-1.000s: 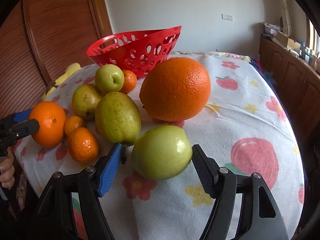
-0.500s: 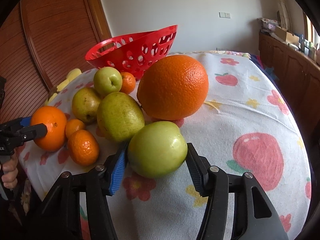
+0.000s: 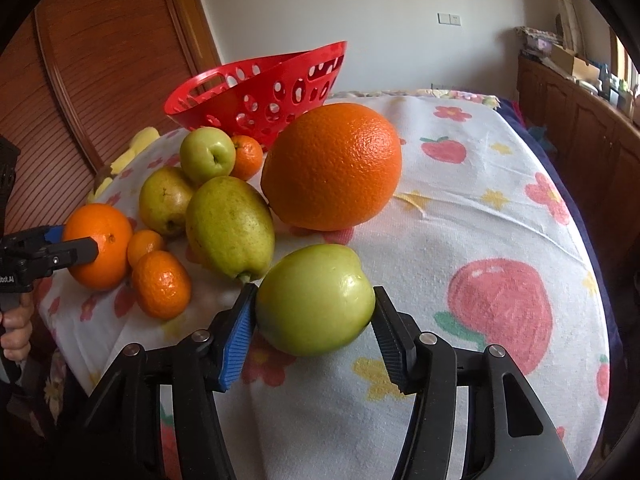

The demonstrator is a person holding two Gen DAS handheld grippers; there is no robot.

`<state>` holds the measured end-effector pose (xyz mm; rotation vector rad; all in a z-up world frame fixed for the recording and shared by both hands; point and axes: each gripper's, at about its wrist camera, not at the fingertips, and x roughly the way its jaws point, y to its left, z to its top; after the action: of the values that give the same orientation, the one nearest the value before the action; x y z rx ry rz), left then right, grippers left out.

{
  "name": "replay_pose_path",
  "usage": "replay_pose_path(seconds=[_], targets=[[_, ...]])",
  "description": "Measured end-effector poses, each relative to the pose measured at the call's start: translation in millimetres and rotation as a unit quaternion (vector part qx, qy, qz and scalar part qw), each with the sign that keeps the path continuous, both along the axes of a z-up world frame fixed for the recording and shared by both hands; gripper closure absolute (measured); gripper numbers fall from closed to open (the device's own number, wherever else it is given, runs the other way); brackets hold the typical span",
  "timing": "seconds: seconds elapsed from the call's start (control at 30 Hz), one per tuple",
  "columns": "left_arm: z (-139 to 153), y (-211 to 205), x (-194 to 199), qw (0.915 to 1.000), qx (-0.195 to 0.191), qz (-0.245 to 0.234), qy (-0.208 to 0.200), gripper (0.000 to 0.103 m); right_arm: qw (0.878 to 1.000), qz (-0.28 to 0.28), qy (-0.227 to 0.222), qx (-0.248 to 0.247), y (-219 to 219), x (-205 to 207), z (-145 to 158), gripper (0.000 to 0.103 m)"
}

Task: Organize fruits
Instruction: 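Grasp and lift the green apple with the right tool while the left tool grasps the orange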

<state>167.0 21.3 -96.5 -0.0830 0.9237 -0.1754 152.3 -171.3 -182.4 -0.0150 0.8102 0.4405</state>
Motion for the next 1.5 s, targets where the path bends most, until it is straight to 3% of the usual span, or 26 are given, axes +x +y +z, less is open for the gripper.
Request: replay_pose_path(seconds=[0.3,0.5,0.73,0.87,1.2,1.5], targets=[[-3,-1,5,0.9997,0.001,-0.017,0.02,0.01,1.0,0.009,-0.002,-0.016,10,-2,8,0.046],[-8,3,9,0.9991,-0.018,-0.023,0.032,0.01,0.999,0.016,-0.005,-0.033,17,0,13,0.046],[-6,-1,4,0.999,-0.001,-0.04,0.017,0.013,0.999,0.02,-0.003,-0.042,19,3,19,0.046],[-3,5,3,0.9992,-0.011,-0.036,0.011,0.013,0.999,0.023,-0.009,-0.044,19,4,26,0.046],[28,18,-4,0.9981,-0.026,-0.041,-0.038,0.014,0.998,0.034,-0.038,-0.033,23,9,54,0.046],[77,24,13,0.993,-0.029,-0.049,-0.103,0.014,0.995,0.065,-0.073,-0.01,38,27,94,0.046]])
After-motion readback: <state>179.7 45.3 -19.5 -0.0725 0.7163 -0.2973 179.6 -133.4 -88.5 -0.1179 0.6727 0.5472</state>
